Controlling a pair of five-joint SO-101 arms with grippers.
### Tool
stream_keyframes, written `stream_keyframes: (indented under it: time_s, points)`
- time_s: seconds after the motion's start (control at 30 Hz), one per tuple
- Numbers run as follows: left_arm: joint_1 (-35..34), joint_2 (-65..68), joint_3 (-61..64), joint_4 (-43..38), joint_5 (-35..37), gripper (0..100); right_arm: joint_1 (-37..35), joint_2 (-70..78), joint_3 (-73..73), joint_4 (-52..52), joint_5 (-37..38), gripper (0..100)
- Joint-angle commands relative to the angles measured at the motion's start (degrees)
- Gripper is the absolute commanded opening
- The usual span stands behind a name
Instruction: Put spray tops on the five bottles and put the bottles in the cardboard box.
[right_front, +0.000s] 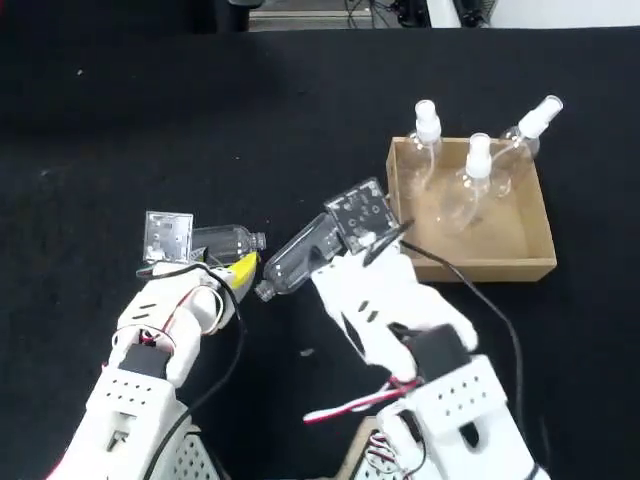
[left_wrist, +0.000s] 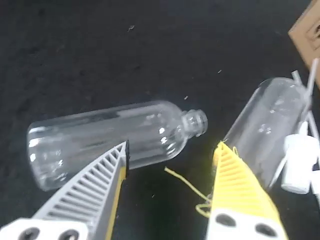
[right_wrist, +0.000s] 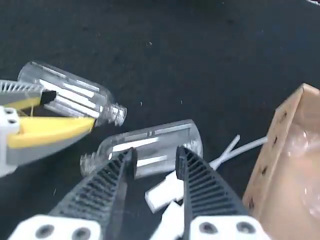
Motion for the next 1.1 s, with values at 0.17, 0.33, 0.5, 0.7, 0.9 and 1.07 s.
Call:
stream_keyframes:
  time_s: [0.17, 0.33, 0.5, 0.7, 0.9, 1.07]
  points:
    - [-1.36, -0.09, -14.11, 16.26, 0.26, 26, 0.0, -5.76, 6.99, -4.57, -0.18, 10.6]
    - [-4.35, 0.09, -22.73, 24.44, 0.09, 26, 5.45, -7.52, 8.31, -4.31, -0.44, 10.6]
    - [-3.21, 0.09, -29.76, 32.44, -2.55, 26, 5.36, -4.79, 8.31, -4.66, -0.44, 10.6]
    - [-4.35, 0.09, -31.87, 35.96, -6.86, 26, 5.27, -2.15, 7.87, -5.36, -0.44, 10.7]
    - [-13.05, 0.09, -29.58, 33.93, -6.86, 26, 1.49, 3.74, 5.32, -5.54, 0.0, 10.7]
    - [-20.0, 0.09, -25.71, 27.25, -6.77, 26, -2.2, 9.63, -1.98, -1.58, -0.35, 17.8]
